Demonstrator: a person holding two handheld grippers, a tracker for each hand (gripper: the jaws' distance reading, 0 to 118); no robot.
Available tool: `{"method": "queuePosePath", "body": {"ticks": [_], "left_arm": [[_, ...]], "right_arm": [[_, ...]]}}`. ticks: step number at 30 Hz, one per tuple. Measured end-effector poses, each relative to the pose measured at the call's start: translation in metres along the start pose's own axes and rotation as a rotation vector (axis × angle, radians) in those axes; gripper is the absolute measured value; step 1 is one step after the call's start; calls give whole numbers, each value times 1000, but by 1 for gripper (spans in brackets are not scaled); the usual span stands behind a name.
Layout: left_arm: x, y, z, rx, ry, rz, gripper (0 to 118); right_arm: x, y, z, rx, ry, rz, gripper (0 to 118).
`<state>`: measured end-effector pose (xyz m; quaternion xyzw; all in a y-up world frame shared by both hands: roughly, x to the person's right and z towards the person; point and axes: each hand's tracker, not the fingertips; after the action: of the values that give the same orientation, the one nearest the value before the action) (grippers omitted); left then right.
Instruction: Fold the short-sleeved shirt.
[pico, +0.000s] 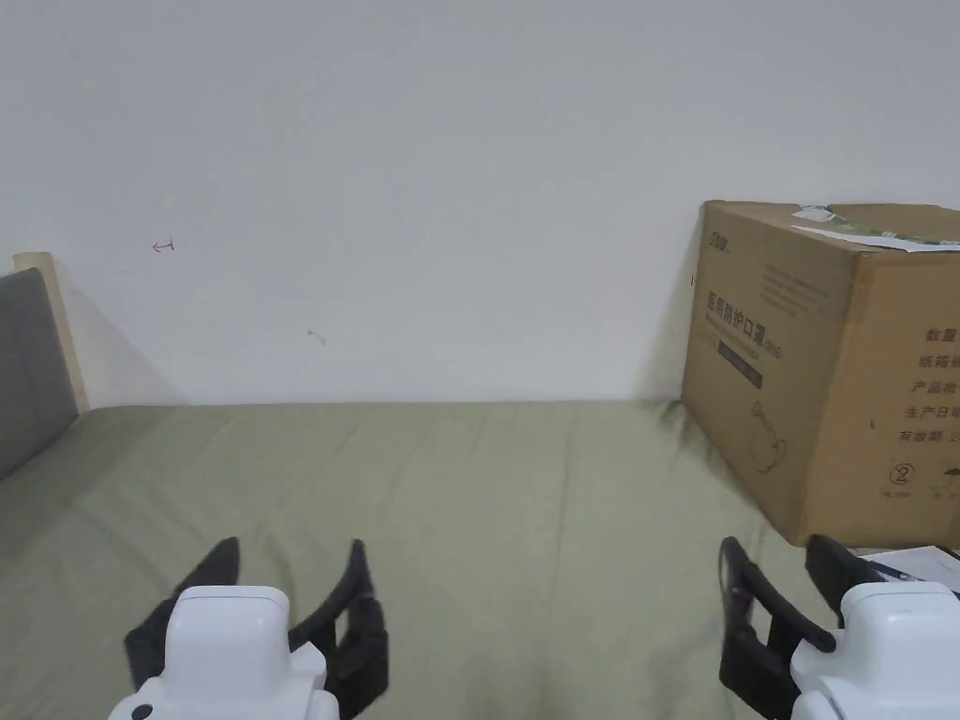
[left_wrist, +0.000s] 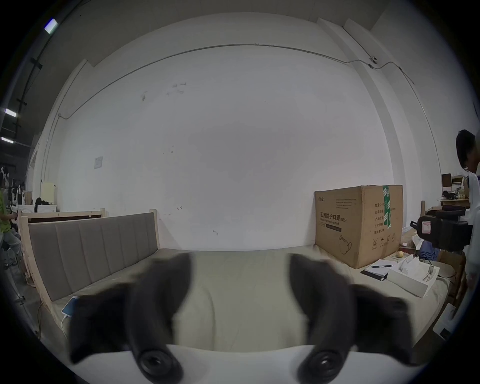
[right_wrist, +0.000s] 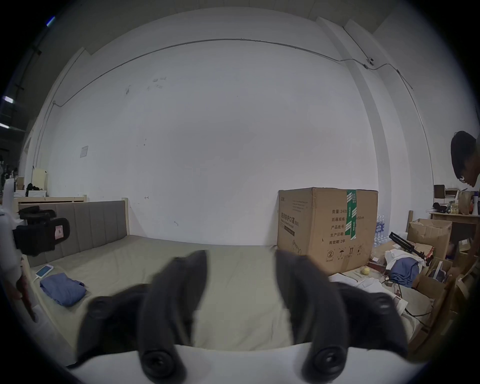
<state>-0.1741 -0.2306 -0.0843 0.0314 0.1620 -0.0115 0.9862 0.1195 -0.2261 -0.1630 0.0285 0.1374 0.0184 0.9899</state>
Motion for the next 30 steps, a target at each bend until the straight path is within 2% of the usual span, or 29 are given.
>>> {"method": "queuePosePath", "body": {"ticks": [1,2,5,10,15,20,26,30], "left_arm": [[-1,0,0,0,1,-2,101],[-1,0,1,6,1,-2,105],[0,0,3,31,30,-12,105],[-8,3,-1,26,4,3,105],[-7,5,1,33,-4,-39,105],[-10,5,-1,-15,-31,12,105],[-5,2,-1,-19,26,-19,105],[-7,1,-1,-29,-36,14,105]], "right_arm": [[0,0,-1,-4,3,-3,83],[0,0,-3,-8,-2,-1,102],[-1,-1,-3,10,-43,24,118],[0,0,-9,-22,-53,42,118],[1,-1,-10,-32,-65,16,118],[-3,-4,-12,-50,-63,33,118],[-6,-5,-12,-71,-62,33,118],[-7,-6,-12,-75,-64,45,118]]}}
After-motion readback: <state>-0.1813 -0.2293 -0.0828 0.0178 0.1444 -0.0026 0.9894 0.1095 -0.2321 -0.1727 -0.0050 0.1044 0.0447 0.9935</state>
